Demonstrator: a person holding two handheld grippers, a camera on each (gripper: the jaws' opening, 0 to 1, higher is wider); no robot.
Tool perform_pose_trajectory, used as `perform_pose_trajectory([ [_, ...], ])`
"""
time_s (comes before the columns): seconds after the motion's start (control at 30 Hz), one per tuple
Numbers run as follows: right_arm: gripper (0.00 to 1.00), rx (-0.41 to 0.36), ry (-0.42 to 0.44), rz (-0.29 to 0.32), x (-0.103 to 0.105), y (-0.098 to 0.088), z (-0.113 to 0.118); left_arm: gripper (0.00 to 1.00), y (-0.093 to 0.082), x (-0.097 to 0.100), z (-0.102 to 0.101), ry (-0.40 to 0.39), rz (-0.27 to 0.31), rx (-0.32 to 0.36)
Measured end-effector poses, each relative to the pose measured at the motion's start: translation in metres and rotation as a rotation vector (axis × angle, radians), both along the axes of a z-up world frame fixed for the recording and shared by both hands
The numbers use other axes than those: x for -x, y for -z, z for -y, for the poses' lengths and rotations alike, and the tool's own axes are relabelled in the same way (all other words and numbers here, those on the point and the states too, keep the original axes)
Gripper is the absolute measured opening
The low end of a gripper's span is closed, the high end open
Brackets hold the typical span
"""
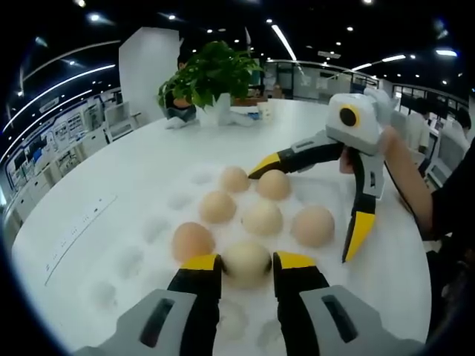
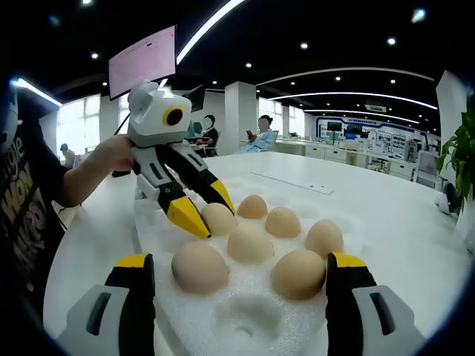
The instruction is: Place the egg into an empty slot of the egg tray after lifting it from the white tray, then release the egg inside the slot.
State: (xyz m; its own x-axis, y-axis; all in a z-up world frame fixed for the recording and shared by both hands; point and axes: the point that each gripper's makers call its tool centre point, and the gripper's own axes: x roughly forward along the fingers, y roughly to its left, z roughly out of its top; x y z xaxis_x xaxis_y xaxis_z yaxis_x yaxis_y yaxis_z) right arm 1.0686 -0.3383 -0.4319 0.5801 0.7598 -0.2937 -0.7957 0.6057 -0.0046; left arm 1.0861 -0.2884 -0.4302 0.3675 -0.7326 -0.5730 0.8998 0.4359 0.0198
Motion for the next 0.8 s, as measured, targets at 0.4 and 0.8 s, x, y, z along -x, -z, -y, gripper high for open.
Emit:
perform_pose_trajectory([
  [0.4, 1.0, -0.002, -0.001, 0.001, -0.0001, 0.0001, 0.0, 0.27, -0.0004, 0.0022, 0.0017, 0.009, 0.02, -0.009],
  [0.8, 1.0, -0.005, -0.003, 0.003, -0.0005, 0.0002, 0.0007, 0.27, -0.0056, 0.0036, 0.0002, 0.024, 0.028, -0.005],
])
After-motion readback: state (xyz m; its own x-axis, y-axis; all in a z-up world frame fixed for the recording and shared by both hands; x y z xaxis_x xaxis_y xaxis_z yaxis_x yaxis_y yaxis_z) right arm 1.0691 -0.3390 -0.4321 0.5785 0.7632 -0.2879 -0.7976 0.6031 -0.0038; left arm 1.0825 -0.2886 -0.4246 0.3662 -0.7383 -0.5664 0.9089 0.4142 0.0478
